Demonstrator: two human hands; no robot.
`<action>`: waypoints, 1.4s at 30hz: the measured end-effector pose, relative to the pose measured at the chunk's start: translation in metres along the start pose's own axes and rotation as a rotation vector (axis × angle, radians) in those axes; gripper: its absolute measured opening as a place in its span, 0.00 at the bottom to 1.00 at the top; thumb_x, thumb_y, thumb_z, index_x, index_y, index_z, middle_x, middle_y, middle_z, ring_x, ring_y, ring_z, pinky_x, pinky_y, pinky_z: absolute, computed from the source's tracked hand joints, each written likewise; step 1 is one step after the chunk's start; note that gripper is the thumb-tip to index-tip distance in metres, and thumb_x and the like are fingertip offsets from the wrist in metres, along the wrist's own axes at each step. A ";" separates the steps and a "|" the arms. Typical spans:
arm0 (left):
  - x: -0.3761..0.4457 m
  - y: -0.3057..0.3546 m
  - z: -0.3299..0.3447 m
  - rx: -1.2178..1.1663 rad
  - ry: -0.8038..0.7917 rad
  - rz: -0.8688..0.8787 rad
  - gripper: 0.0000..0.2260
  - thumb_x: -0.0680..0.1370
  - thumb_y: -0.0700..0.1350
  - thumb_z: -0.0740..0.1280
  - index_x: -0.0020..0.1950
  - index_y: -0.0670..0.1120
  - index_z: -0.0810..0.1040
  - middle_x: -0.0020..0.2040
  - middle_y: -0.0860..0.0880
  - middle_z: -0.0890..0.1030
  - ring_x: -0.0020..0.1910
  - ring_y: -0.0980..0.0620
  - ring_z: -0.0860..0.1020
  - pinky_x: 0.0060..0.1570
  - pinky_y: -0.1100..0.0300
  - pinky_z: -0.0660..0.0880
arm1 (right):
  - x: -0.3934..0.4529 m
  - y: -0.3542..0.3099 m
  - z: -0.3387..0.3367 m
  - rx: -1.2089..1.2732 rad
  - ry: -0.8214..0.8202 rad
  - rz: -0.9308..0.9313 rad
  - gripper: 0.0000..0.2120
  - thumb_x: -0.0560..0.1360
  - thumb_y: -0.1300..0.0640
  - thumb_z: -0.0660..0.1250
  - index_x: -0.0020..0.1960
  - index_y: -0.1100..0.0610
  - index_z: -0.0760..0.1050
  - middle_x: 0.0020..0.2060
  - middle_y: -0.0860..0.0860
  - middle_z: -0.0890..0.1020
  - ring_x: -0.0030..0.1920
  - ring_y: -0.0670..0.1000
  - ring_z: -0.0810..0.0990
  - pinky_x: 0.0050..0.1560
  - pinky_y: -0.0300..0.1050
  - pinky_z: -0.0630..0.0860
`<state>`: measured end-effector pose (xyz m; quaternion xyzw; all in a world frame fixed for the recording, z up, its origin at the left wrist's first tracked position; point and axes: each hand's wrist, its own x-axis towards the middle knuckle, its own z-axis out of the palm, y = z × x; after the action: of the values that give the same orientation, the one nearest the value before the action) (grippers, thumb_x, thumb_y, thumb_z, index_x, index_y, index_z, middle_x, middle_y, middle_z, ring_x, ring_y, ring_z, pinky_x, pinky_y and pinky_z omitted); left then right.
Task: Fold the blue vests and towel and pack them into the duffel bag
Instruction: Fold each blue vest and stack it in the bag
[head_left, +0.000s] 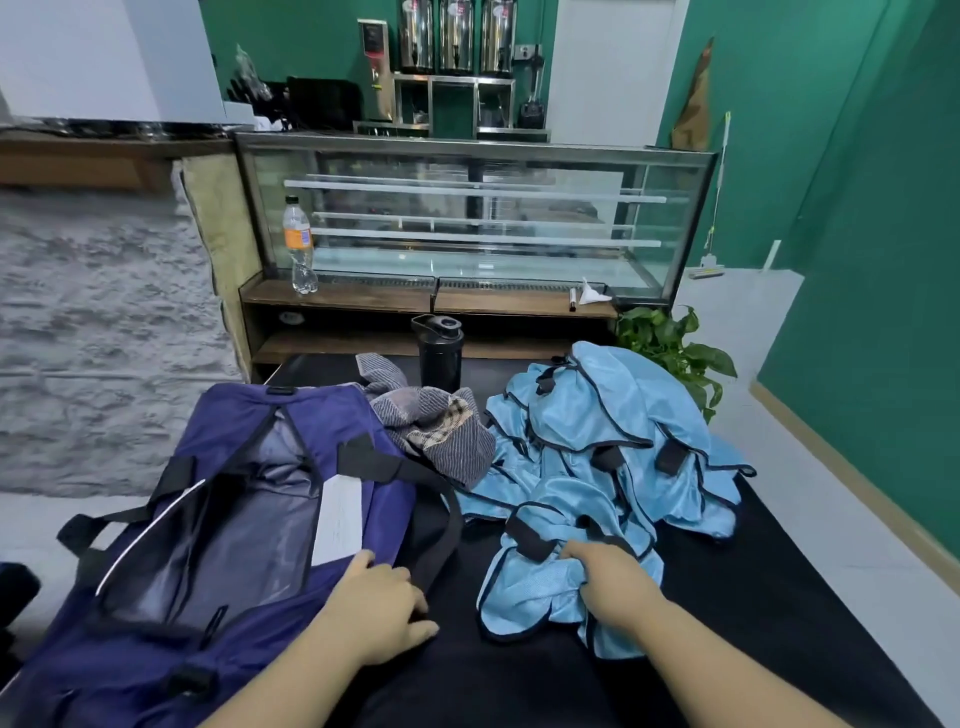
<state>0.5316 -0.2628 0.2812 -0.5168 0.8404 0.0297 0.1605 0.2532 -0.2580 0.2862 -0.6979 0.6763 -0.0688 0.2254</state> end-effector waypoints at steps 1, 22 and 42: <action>-0.005 0.000 0.000 0.037 0.010 -0.023 0.23 0.78 0.64 0.53 0.64 0.54 0.76 0.60 0.49 0.76 0.61 0.48 0.72 0.69 0.49 0.53 | -0.007 0.002 -0.002 0.018 0.003 0.018 0.18 0.69 0.69 0.55 0.43 0.46 0.71 0.46 0.50 0.80 0.48 0.52 0.77 0.48 0.45 0.73; -0.027 0.035 -0.051 -1.120 0.454 -0.049 0.27 0.74 0.47 0.71 0.71 0.52 0.66 0.66 0.53 0.70 0.65 0.57 0.69 0.68 0.58 0.65 | -0.078 -0.073 -0.105 1.068 0.213 -0.060 0.11 0.77 0.67 0.61 0.54 0.55 0.76 0.42 0.53 0.84 0.41 0.52 0.84 0.40 0.44 0.78; -0.046 0.038 -0.111 -1.352 0.588 0.003 0.09 0.77 0.46 0.68 0.36 0.49 0.75 0.24 0.58 0.69 0.25 0.60 0.63 0.29 0.65 0.61 | -0.076 -0.061 -0.084 0.731 0.250 0.149 0.16 0.76 0.60 0.66 0.62 0.58 0.69 0.52 0.54 0.80 0.46 0.50 0.79 0.44 0.45 0.77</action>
<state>0.4908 -0.2300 0.3960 -0.4883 0.6478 0.4015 -0.4251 0.2692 -0.2034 0.4018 -0.5069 0.6784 -0.3728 0.3793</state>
